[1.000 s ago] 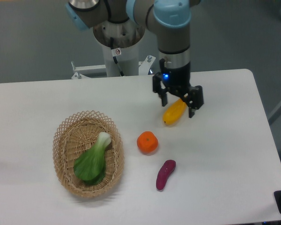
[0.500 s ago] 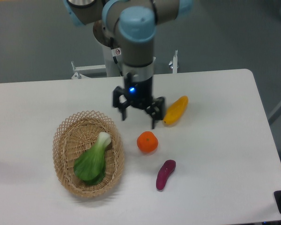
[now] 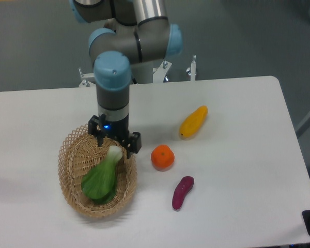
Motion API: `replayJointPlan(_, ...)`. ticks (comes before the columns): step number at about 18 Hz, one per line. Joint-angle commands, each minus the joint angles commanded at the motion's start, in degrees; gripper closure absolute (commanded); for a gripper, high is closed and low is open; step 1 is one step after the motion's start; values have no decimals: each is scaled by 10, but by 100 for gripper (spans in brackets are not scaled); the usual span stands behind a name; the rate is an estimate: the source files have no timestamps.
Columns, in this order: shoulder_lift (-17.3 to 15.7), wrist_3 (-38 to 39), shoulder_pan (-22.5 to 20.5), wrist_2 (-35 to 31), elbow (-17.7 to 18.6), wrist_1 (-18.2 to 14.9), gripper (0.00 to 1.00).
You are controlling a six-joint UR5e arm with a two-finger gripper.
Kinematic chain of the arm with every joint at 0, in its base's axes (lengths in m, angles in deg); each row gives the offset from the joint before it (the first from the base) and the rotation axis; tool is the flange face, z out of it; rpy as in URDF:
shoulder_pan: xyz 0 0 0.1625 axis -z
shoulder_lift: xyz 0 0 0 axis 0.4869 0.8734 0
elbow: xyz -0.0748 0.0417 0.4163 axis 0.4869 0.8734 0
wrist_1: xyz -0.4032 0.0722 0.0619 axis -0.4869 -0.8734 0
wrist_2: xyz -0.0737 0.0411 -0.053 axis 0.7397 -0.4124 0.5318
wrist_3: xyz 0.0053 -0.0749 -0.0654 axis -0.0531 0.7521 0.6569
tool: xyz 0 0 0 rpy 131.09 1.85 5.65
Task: Pick up the green vegetable from the basket
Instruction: 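Lower the gripper onto the green bok choy and close on it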
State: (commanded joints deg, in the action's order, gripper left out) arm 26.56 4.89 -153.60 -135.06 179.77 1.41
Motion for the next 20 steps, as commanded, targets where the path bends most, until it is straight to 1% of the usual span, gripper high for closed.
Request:
replayJointPlan(2, 16, 0, 14, -8, -1, 16, 0)
replayJointPlan(4, 35, 0, 17, -23, -3, 19, 0)
replayJointPlan(7, 41, -1, 25, -37, -3, 23, 0)
replayJointPlan(11, 63, 2, 31, -48, -6, 24, 0)
replayJointPlan(17, 63, 5, 34, -52, -8, 25, 1)
replayJointPlan(18, 60, 6, 34, -51, -9, 24, 23)
replayJointPlan(19, 58, 4, 33, -49, -10, 24, 40)
replayJointPlan(20, 57, 3, 33, -49, -10, 24, 50)
